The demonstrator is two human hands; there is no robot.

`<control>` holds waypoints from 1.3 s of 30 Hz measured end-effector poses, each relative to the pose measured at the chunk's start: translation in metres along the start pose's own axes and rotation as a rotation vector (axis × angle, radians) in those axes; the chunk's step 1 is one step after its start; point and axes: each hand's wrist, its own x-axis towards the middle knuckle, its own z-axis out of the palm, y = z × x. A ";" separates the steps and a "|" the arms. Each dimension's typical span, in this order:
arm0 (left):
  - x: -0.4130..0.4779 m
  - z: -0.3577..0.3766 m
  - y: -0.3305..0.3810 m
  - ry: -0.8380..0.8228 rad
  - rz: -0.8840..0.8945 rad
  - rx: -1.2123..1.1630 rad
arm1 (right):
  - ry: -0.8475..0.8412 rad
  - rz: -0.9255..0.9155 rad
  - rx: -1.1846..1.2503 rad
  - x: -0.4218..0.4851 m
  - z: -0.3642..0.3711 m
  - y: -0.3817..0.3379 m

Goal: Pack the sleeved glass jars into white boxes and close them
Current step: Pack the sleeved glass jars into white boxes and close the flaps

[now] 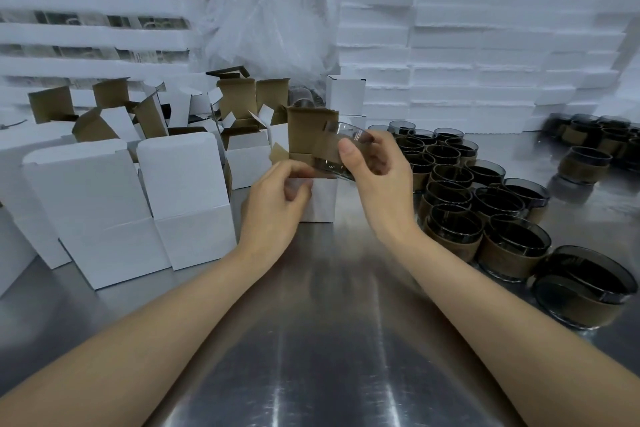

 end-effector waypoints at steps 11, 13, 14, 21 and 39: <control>-0.008 -0.001 0.017 -0.045 0.223 0.065 | -0.101 0.059 -0.254 0.006 -0.012 -0.001; -0.008 -0.001 0.019 -0.049 0.218 0.060 | -0.163 0.056 -0.298 0.005 -0.011 0.001; -0.008 -0.001 0.019 -0.046 0.215 0.060 | -0.184 0.051 -0.306 0.004 -0.010 0.002; -0.007 -0.001 0.021 -0.029 0.238 0.014 | -0.315 0.004 -0.358 0.005 -0.010 0.010; -0.002 0.003 0.020 0.099 -0.297 -0.112 | -0.016 0.322 0.197 0.005 -0.004 0.026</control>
